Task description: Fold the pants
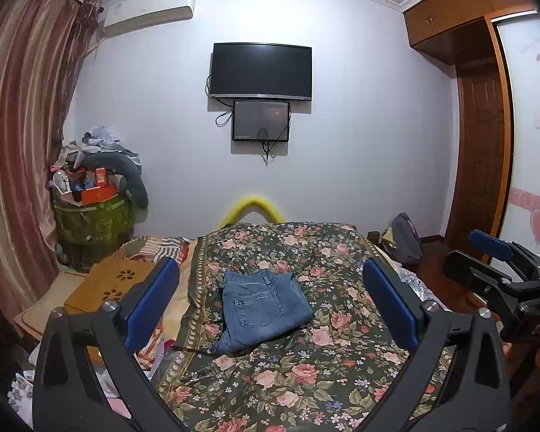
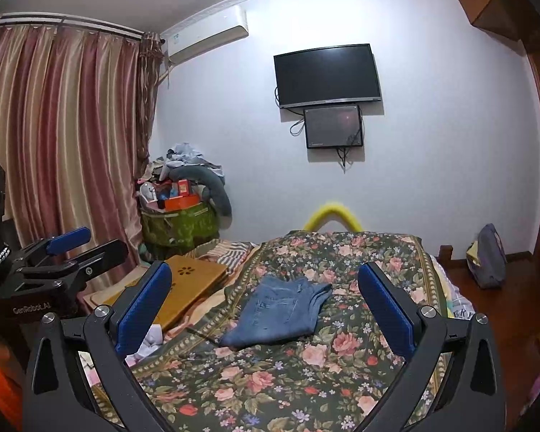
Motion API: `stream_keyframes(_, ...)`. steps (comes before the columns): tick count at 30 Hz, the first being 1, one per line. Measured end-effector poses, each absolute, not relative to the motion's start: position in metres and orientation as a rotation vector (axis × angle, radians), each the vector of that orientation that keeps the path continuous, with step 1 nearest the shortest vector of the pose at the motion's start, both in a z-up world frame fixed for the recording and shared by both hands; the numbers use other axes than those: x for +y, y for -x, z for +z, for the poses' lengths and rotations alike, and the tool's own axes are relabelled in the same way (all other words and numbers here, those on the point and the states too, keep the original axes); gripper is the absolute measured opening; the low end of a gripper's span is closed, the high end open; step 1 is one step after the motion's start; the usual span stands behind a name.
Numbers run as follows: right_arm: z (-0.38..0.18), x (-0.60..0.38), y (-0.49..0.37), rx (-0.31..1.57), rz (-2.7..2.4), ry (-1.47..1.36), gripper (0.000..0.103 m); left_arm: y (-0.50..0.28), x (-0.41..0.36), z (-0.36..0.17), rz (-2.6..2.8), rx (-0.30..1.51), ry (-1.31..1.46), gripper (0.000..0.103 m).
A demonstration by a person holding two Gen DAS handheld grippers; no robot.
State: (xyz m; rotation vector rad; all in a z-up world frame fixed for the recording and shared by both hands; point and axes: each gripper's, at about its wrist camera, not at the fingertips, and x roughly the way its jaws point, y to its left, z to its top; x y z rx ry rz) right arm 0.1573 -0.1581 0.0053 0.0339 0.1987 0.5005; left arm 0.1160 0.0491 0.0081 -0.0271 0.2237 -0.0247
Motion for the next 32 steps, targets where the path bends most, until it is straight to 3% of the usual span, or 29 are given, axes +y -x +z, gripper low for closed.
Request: stream_keyframes(32,0.0065,-0.1598,-0.1542,0.197,0.486,-0.032,0.103,-0.1101,0.0486,0.0038,-0.077,0.236,0.008,0.103)
